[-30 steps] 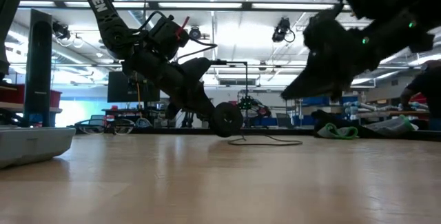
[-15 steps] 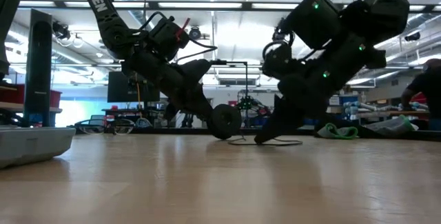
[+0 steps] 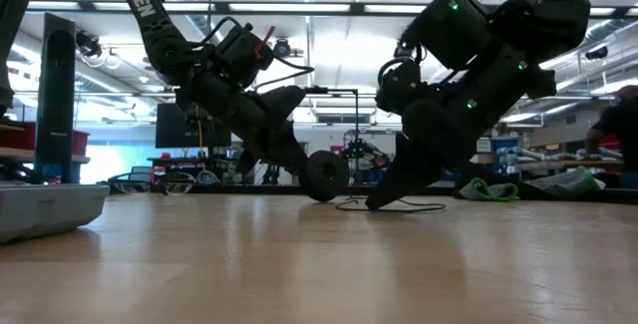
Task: Coil cords
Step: Coil the black wire onto the black spool
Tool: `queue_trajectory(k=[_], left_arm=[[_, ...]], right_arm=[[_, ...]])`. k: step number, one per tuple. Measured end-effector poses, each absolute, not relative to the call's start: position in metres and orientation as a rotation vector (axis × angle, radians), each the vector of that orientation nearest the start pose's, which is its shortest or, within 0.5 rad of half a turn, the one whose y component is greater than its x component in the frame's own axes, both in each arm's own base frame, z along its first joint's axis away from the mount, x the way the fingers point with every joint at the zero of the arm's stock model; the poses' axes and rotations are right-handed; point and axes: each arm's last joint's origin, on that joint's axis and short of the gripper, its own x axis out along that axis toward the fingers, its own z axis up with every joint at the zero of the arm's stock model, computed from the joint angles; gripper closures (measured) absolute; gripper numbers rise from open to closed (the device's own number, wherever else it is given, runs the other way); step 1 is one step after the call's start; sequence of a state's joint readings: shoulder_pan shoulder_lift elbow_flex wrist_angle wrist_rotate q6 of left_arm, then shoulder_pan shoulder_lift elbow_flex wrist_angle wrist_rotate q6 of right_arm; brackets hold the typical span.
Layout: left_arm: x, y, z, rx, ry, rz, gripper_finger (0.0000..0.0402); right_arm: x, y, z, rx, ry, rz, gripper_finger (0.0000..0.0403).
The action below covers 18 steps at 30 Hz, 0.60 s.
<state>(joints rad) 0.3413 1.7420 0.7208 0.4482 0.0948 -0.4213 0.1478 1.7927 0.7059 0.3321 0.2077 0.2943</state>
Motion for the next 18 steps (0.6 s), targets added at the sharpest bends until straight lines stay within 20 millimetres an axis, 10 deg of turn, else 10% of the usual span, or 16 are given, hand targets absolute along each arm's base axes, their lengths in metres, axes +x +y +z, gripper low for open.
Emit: queue_trajectory(k=[18], left_arm=[[0.3074, 0.1063, 0.1337, -0.531, 0.504, 0.355, 0.0402]], right_arm=[[0.3125, 0.0482, 0.1072, 0.292, 0.711, -0.176, 0.0224]])
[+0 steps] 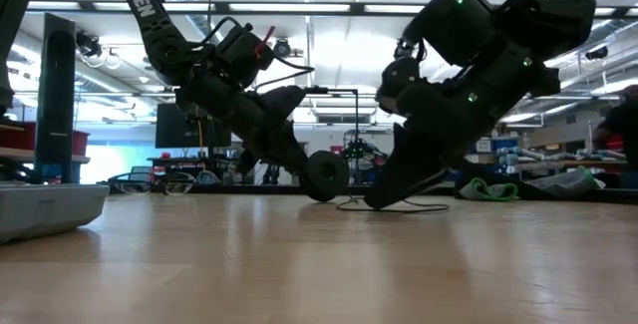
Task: Coil cords
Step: Coil the black wire onto the black spool
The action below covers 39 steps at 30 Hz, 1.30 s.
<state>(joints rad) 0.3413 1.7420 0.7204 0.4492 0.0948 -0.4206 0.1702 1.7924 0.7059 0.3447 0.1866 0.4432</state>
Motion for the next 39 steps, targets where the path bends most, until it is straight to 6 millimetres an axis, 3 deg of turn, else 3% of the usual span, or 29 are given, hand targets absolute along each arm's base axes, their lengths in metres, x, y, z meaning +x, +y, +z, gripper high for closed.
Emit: queue_trajectory(k=[7, 11, 19, 24, 28, 36, 39], left_arm=[[0.307, 0.106, 0.134, -0.531, 0.504, 0.355, 0.0402], [0.307, 0.106, 0.134, -0.534, 0.505, 0.347, 0.0402], [0.307, 0.106, 0.134, -0.535, 0.506, 0.342, 0.0402], [0.307, 0.106, 0.134, -0.516, 0.509, 0.336, 0.0402], [0.307, 0.106, 0.134, -0.518, 0.510, 0.329, 0.0402], [0.308, 0.105, 0.134, -0.520, 0.505, 0.316, 0.0402], [0.309, 0.105, 0.136, -0.528, 0.489, 0.284, 0.0402]], right_arm=[[0.311, 0.054, 0.107, 0.277, 0.724, -0.156, 0.0243], [0.317, 0.059, 0.113, 0.203, 0.858, -0.163, 0.0256], [0.359, 0.063, 0.130, 0.022, 1.165, -0.138, 0.0296], [0.382, 0.052, 0.122, 0.102, 1.352, -0.089, 0.0377], [0.388, 0.047, 0.124, 0.107, 1.335, -0.091, 0.0397], [0.399, 0.033, 0.165, -0.012, 1.064, -0.162, 0.0402], [0.400, 0.025, 0.156, 0.005, 1.085, -0.168, 0.0402]])
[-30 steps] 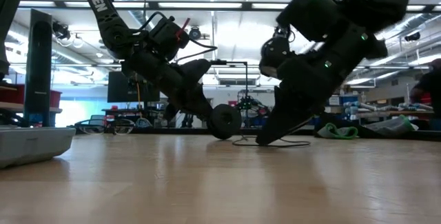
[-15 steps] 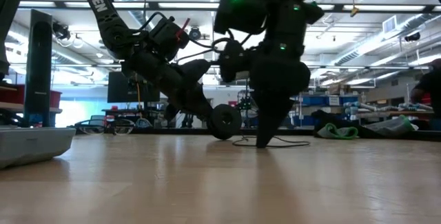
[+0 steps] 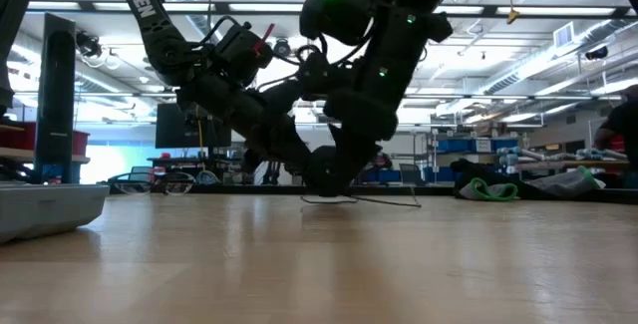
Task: Coil cords
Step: Coil the black wire onto the black spool
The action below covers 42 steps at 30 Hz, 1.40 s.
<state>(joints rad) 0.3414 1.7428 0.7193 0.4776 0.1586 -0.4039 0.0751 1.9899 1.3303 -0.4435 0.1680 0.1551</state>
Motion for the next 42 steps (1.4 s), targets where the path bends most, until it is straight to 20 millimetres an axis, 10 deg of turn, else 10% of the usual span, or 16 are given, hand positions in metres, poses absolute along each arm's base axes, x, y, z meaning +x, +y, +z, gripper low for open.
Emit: queue_trajectory(k=[29, 42], left_arm=[[0.307, 0.107, 0.134, -0.525, 0.510, 0.298, 0.0402], [0.311, 0.108, 0.140, -0.508, 0.438, 0.293, 0.0402]], right_arm=[[0.377, -0.026, 0.229, -0.098, 0.940, -0.495, 0.0403], [0.380, -0.021, 0.228, 0.020, 0.927, -0.333, 0.0403]])
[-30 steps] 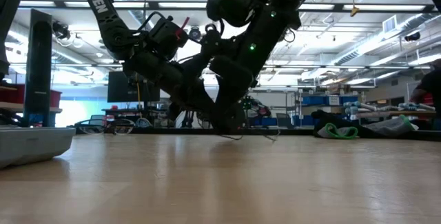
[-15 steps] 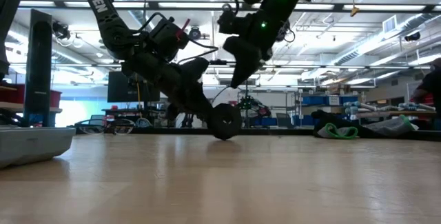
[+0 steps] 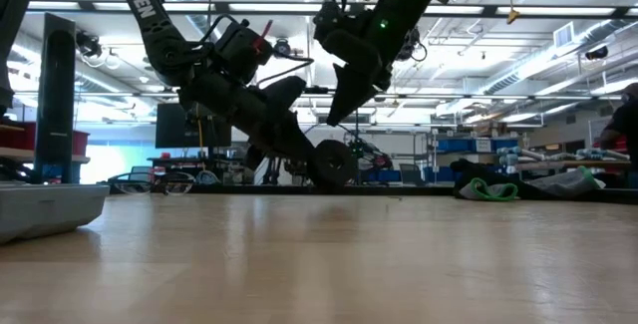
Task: Coil cords
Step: Coil the black wire onto the black spool
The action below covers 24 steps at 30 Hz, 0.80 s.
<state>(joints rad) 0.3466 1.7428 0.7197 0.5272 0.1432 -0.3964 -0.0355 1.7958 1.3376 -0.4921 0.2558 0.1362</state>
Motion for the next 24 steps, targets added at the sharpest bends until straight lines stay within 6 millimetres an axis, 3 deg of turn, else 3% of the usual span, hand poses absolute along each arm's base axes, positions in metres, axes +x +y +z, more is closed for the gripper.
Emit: queue_trajectory(k=[9, 20, 24], left_arm=[[0.311, 0.107, 0.140, -0.516, 0.437, 0.259, 0.0402], [0.313, 0.107, 0.145, -0.513, 0.394, 0.232, 0.0402], [0.315, 0.107, 0.147, -0.538, 0.383, 0.192, 0.0402]], right_arm=[[0.374, -0.022, 0.224, 0.022, 0.997, -0.391, 0.0403], [0.375, -0.007, 0.223, 0.127, 1.020, -0.198, 0.0403], [0.369, -0.005, 0.204, 0.148, 1.025, -0.214, 0.0403]])
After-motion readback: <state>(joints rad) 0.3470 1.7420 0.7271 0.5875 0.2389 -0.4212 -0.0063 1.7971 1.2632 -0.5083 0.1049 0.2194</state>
